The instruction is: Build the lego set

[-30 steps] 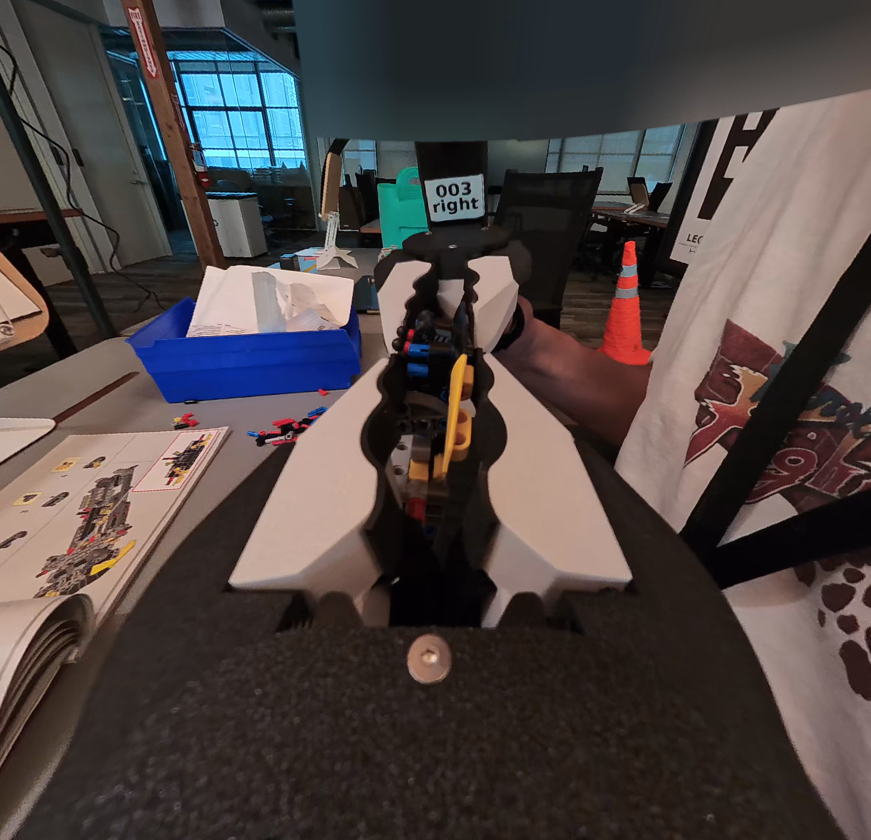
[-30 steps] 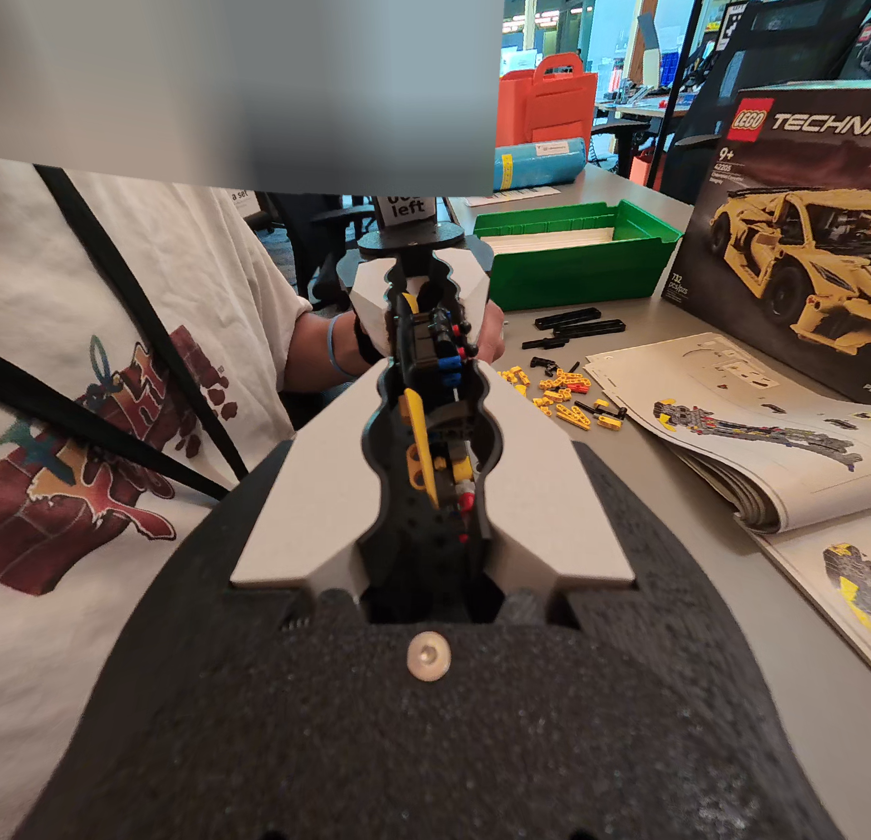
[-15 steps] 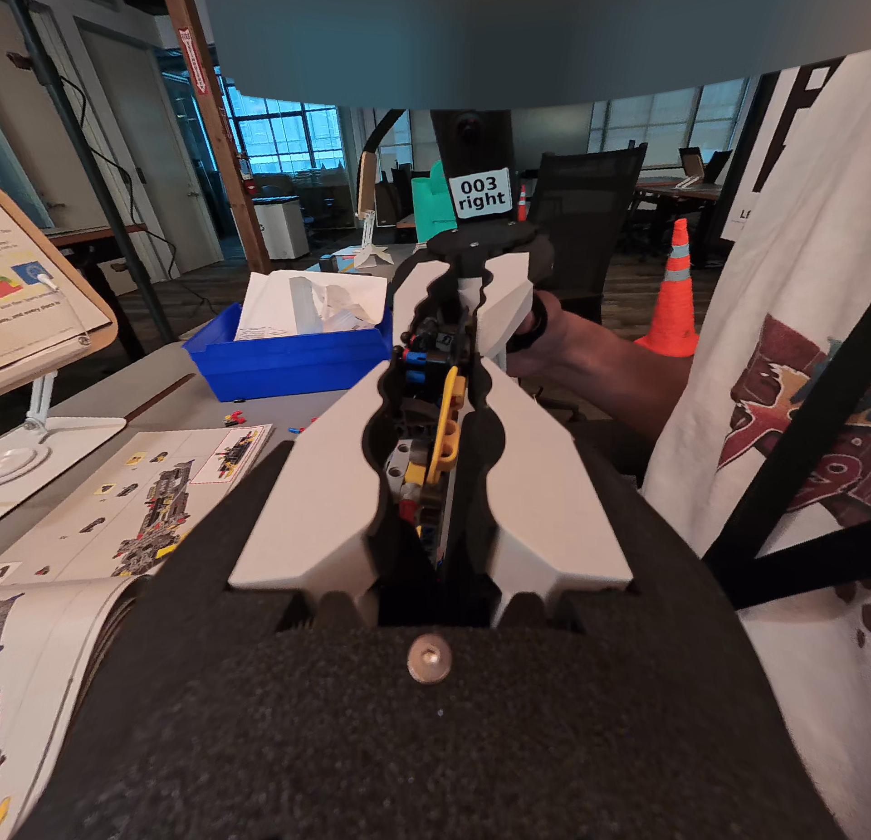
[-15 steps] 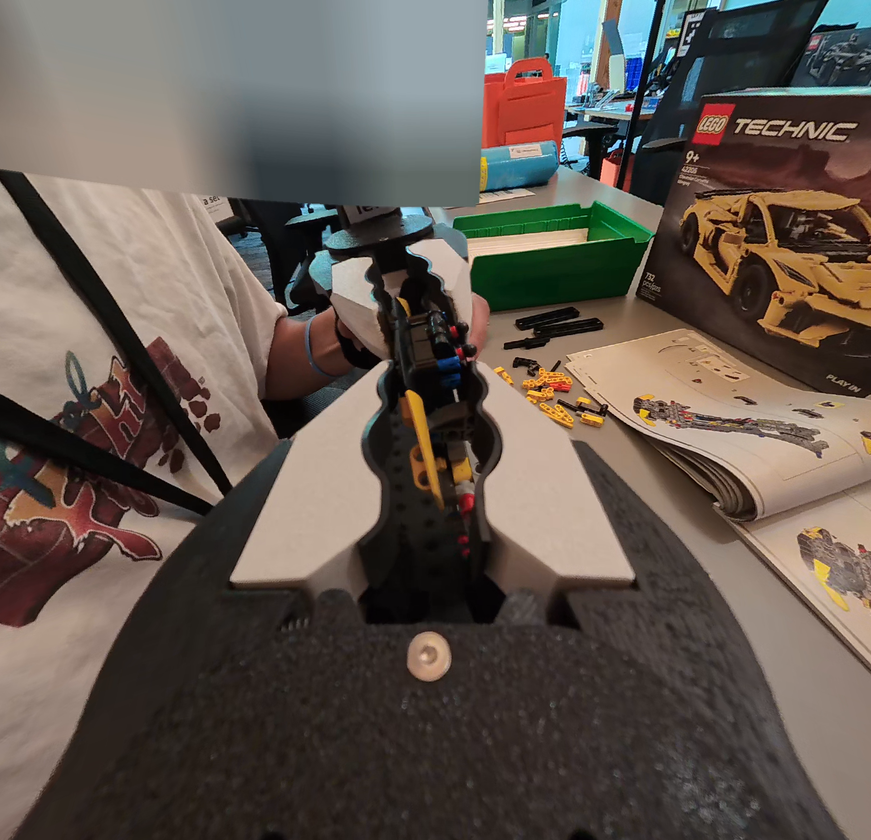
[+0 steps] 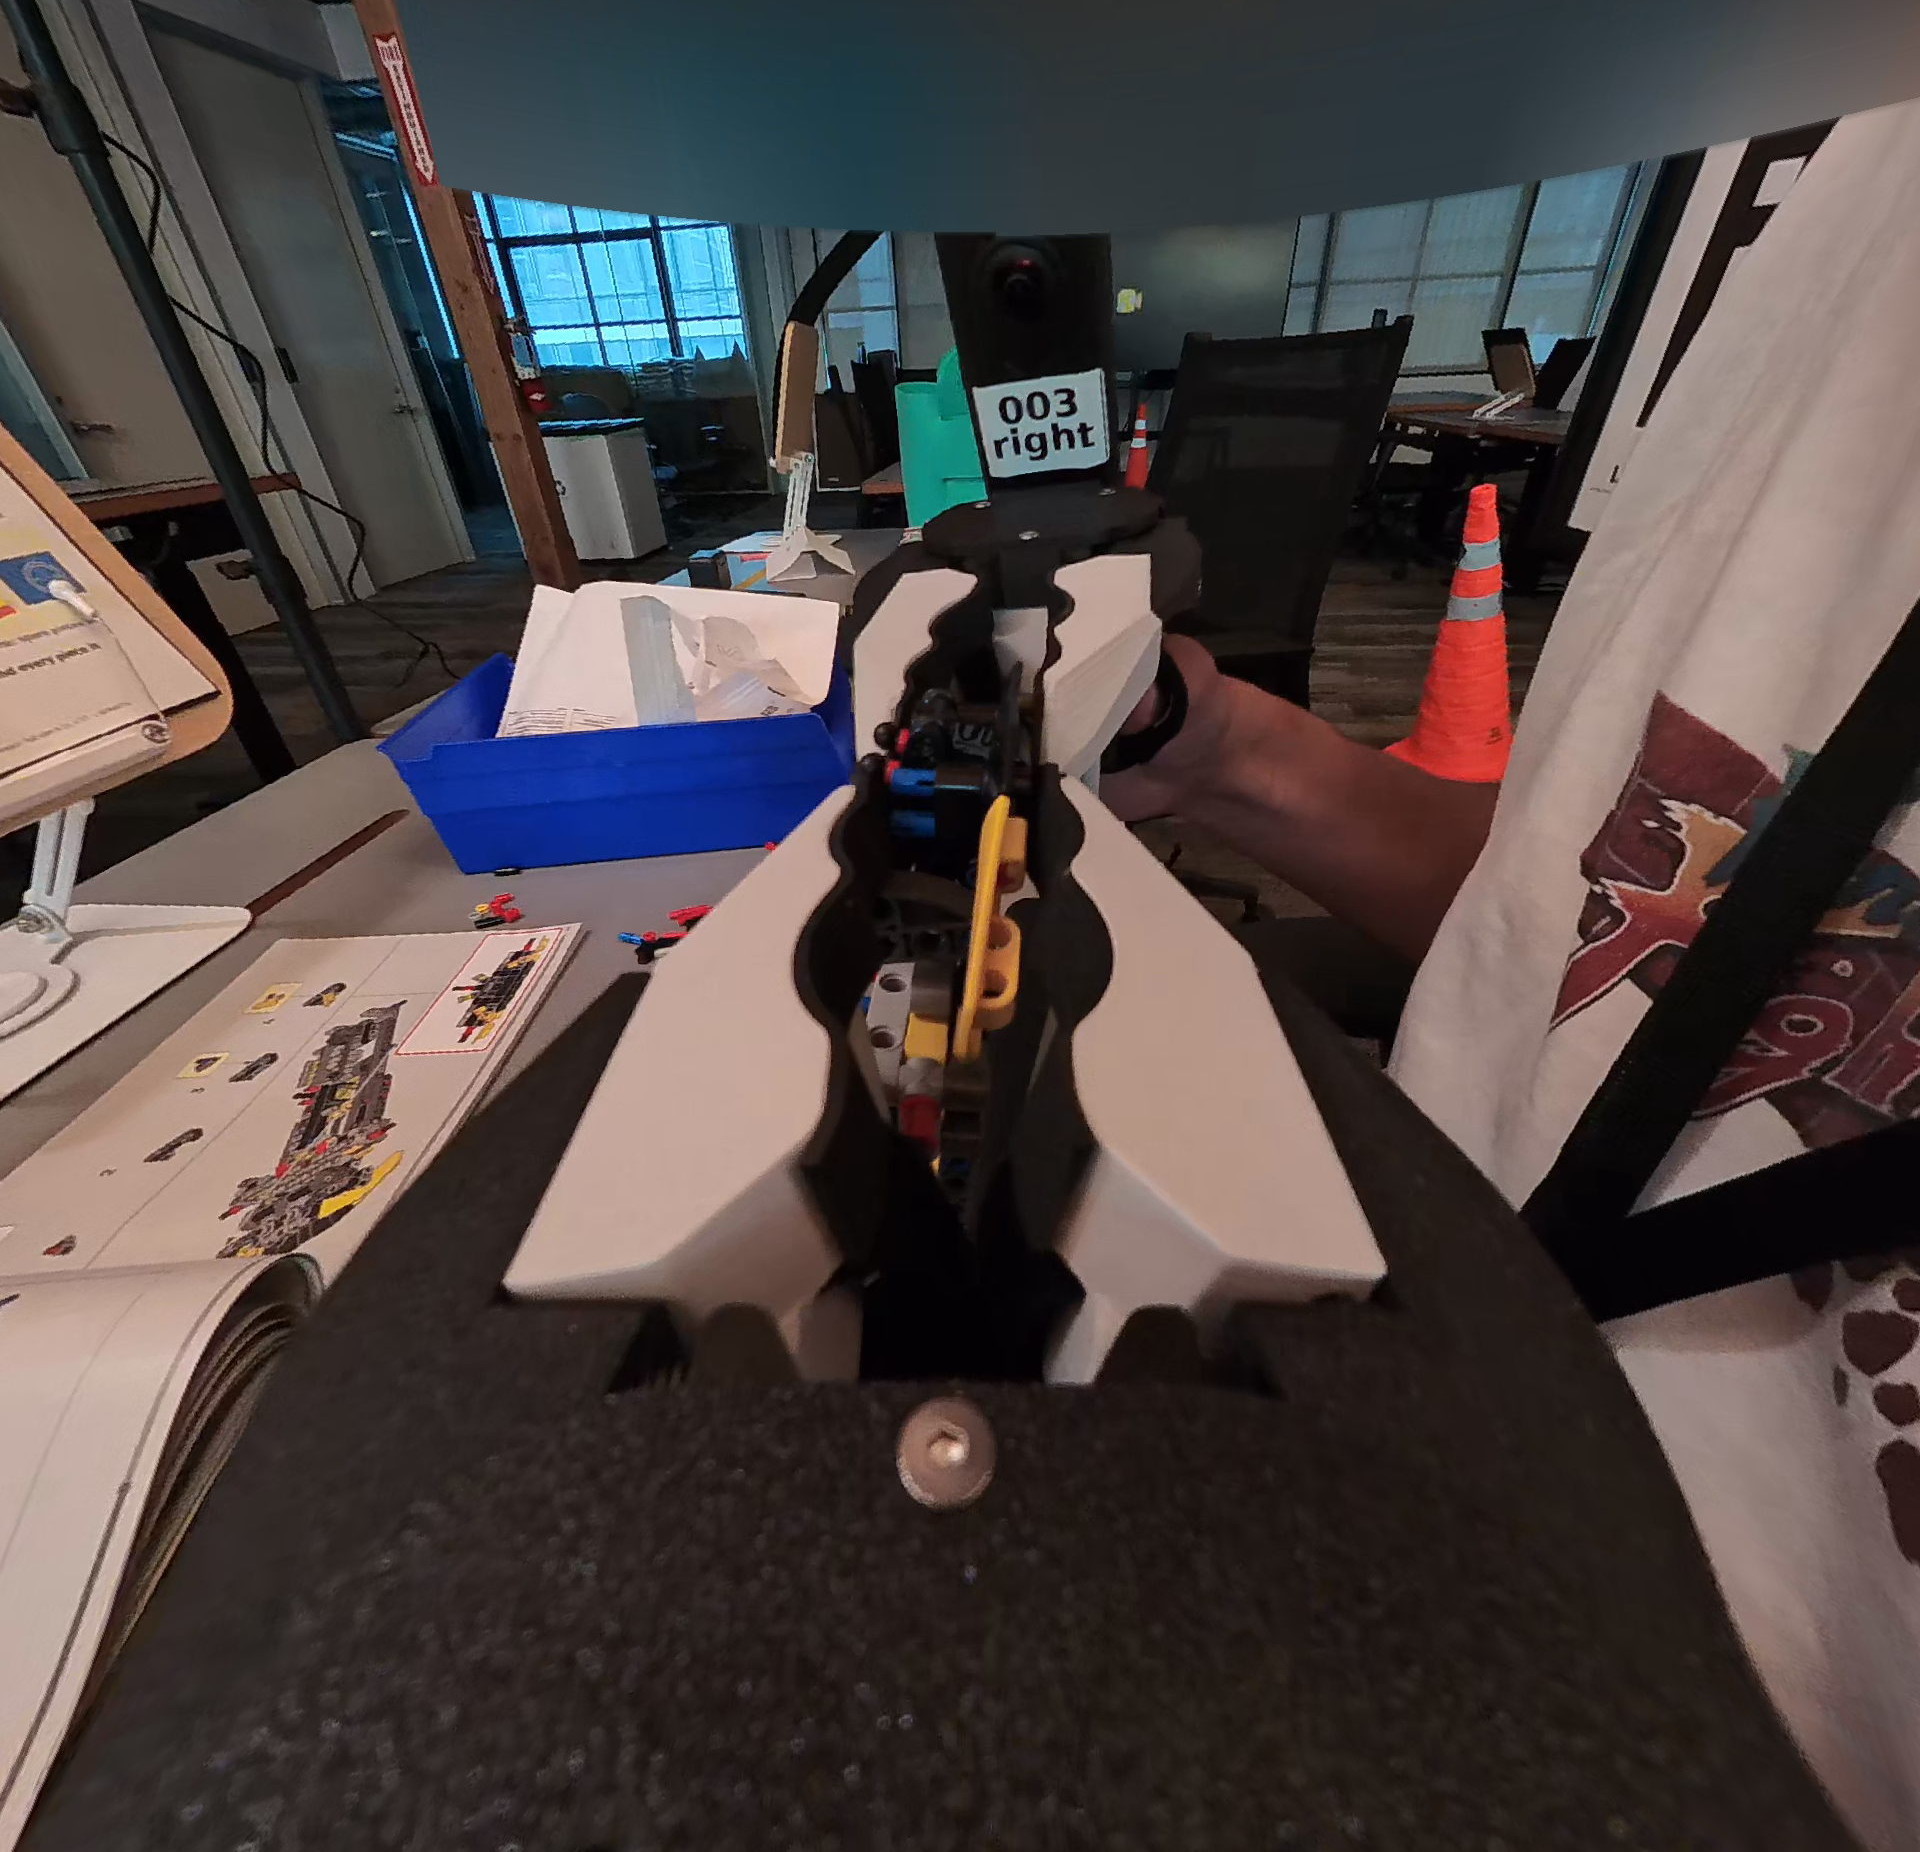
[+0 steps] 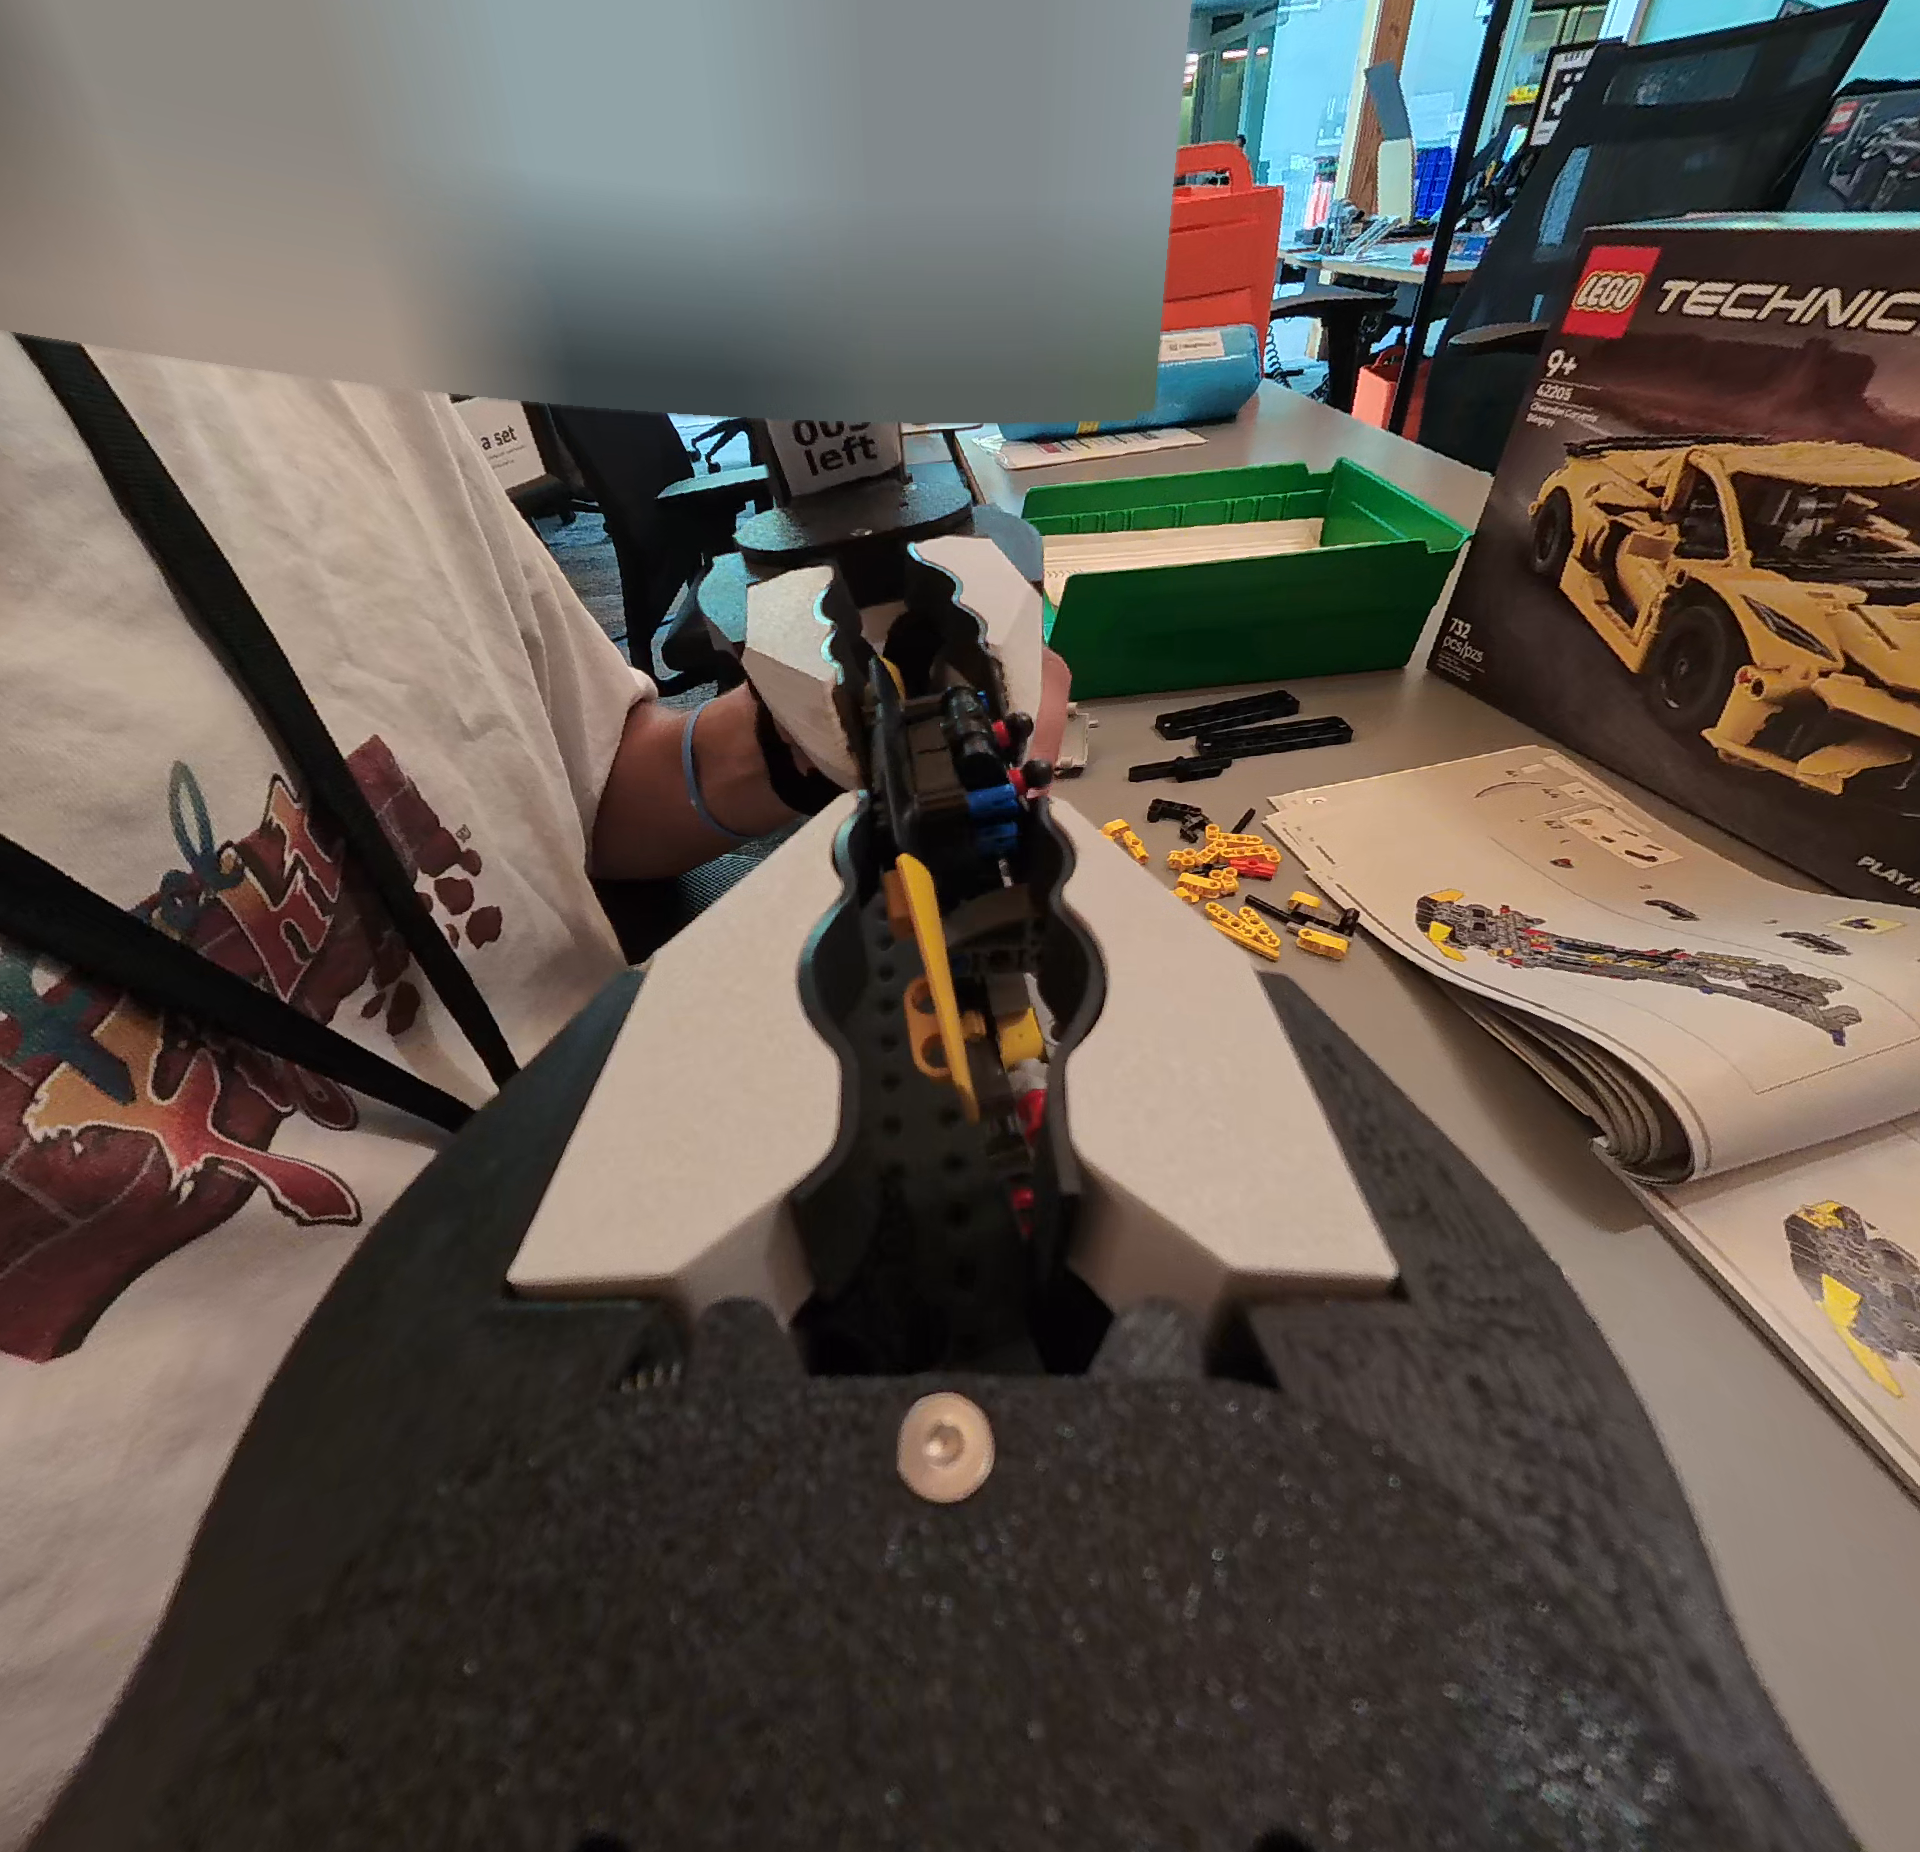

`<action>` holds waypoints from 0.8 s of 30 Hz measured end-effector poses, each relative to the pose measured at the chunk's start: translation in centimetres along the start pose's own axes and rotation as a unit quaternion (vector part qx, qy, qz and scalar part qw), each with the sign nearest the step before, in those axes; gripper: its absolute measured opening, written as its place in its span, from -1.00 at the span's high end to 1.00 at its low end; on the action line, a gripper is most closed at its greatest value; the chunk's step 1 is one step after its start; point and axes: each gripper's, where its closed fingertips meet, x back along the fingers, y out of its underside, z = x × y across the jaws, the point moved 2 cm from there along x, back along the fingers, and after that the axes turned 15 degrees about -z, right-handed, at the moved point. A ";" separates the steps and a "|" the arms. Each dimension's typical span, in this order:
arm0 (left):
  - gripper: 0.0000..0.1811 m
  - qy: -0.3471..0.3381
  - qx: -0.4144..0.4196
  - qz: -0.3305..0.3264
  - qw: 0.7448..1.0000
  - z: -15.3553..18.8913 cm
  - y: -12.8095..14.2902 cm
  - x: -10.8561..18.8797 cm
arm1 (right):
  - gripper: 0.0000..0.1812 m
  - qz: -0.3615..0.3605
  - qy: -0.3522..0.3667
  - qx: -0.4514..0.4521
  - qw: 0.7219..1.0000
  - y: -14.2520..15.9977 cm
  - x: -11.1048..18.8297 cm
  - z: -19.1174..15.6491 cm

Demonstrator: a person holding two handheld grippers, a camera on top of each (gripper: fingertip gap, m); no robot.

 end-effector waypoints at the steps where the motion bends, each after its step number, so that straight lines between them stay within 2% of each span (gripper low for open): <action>1: 0.73 0.001 0.000 -0.001 1.000 0.0 0.0 0.0 | 0.70 0.000 0.001 0.000 1.000 0.0 0.0 0.0; 8: 0.73 -0.001 -0.021 0.002 1.000 0.0 0.0 0.0 | 0.68 -0.001 0.016 0.015 1.000 -0.1 0.1 -0.1; 9: 0.73 -0.001 -0.030 0.002 1.000 0.1 0.0 0.0 | 0.65 -0.001 0.017 0.018 1.000 0.2 0.3 0.0; 11: 0.73 0.006 -0.042 0.001 0.999 0.2 0.0 0.1 | 0.39 0.001 0.013 -0.007 1.000 0.9 0.9 0.8; 13: 0.73 0.006 -0.038 0.002 0.999 -0.2 0.0 0.2 | 0.42 -0.006 -0.003 -0.016 1.000 2.1 0.9 1.3; 17: 0.73 0.025 -0.032 0.008 0.999 -0.4 -0.1 0.3 | 0.41 -0.024 -0.021 0.017 0.999 3.7 -1.9 1.1; 18: 0.72 0.021 -0.033 0.009 0.999 -0.6 -0.1 0.3 | 0.44 -0.018 -0.026 0.019 0.999 3.6 -2.4 1.1; 19: 0.72 0.022 -0.032 0.010 0.999 -0.7 -0.1 0.3 | 0.62 -0.009 -0.024 0.021 0.999 3.3 -2.6 1.2; 20: 0.72 0.019 -0.027 0.009 0.999 -1.0 -0.1 0.4 | 0.69 -0.005 -0.007 0.023 1.000 3.1 -2.7 1.6; 24: 0.71 -0.010 -0.044 0.009 0.999 -2.1 -0.2 1.3 | 0.71 -0.024 0.066 0.082 0.994 2.2 -3.1 3.1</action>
